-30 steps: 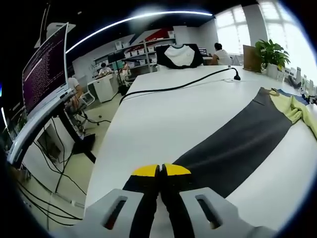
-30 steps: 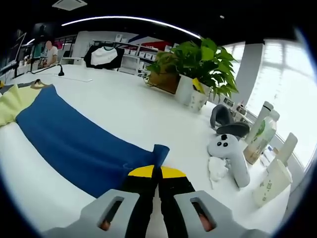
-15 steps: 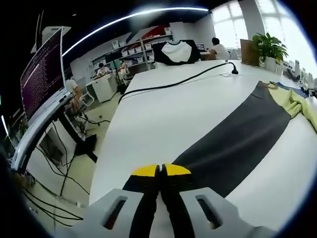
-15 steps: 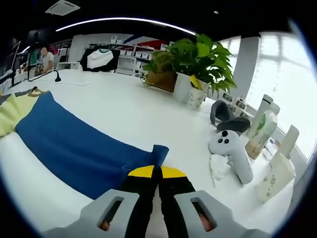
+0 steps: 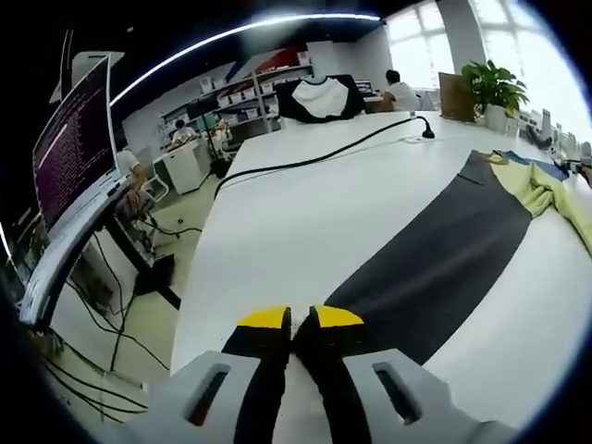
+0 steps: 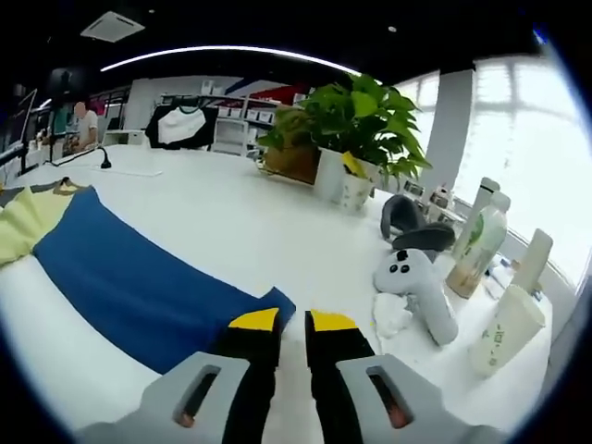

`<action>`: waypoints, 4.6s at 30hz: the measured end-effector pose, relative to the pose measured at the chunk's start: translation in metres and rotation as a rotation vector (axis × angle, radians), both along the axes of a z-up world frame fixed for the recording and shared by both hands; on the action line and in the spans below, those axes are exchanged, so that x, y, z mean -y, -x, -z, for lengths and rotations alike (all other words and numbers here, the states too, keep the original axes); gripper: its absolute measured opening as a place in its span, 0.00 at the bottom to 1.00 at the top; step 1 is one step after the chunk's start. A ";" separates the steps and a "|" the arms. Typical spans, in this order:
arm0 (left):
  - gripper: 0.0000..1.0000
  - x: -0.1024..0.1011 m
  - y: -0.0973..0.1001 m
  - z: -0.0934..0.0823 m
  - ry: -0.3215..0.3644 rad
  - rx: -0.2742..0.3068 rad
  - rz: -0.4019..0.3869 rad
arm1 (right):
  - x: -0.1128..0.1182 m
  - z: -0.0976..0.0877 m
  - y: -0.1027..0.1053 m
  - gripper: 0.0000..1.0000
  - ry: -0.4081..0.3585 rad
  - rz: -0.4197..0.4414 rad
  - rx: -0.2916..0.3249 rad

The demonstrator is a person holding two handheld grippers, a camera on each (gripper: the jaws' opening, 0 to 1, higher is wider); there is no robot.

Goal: Fold the garment on the visible template until the final outline fits inside the template.

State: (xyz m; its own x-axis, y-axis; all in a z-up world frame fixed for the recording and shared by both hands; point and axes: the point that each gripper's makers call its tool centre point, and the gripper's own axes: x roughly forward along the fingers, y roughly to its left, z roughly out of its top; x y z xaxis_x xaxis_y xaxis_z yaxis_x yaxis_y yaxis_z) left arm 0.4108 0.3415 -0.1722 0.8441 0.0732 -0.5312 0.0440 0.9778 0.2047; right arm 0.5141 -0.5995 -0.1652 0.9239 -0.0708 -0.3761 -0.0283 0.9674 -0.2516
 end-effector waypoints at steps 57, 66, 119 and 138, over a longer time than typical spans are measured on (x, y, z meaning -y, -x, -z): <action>0.70 0.066 0.035 0.002 0.213 0.154 0.114 | -0.051 0.004 0.018 0.35 0.094 -0.171 -0.012; 0.50 0.068 0.028 0.001 0.310 0.151 0.113 | -0.054 0.012 0.018 0.12 0.057 -0.168 -0.041; 0.01 0.047 0.017 0.014 0.089 0.130 0.028 | -0.018 0.000 0.022 0.01 -0.097 0.049 -0.005; 0.01 0.046 0.017 0.014 0.095 0.136 0.028 | -0.004 0.008 0.042 0.06 -0.206 0.148 -0.001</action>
